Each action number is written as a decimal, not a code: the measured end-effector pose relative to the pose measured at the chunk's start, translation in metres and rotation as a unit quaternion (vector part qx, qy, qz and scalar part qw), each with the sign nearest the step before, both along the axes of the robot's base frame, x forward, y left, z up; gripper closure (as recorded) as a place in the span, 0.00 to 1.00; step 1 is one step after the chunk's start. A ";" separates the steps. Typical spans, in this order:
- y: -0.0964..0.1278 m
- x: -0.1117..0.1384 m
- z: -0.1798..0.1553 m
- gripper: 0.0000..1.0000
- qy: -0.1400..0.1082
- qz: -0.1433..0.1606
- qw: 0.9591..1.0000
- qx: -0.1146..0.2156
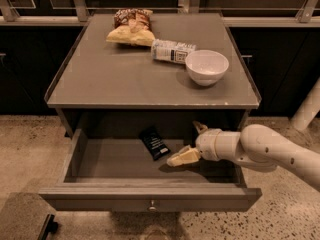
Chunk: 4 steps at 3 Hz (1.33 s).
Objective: Pick rxbar blueberry from top drawer and place on counter
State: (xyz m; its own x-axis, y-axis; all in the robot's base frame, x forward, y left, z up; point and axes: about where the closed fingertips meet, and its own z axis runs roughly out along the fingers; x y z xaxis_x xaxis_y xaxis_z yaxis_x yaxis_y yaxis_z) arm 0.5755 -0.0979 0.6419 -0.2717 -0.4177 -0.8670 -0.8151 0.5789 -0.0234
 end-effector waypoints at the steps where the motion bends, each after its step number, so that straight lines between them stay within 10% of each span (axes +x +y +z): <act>1: 0.022 0.015 -0.017 0.00 0.011 0.016 1.000 0.013; 4: 0.082 0.026 -0.040 0.00 0.025 0.052 0.998 0.029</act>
Offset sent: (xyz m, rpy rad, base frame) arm 0.0291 0.0681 -0.0456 0.0727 0.1029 0.0923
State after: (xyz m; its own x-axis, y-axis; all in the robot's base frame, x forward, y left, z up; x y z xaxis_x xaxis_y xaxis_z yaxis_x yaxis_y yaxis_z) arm 0.6018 -0.0162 0.6021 -0.2720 -0.3949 -0.8775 -0.8706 0.4895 0.0495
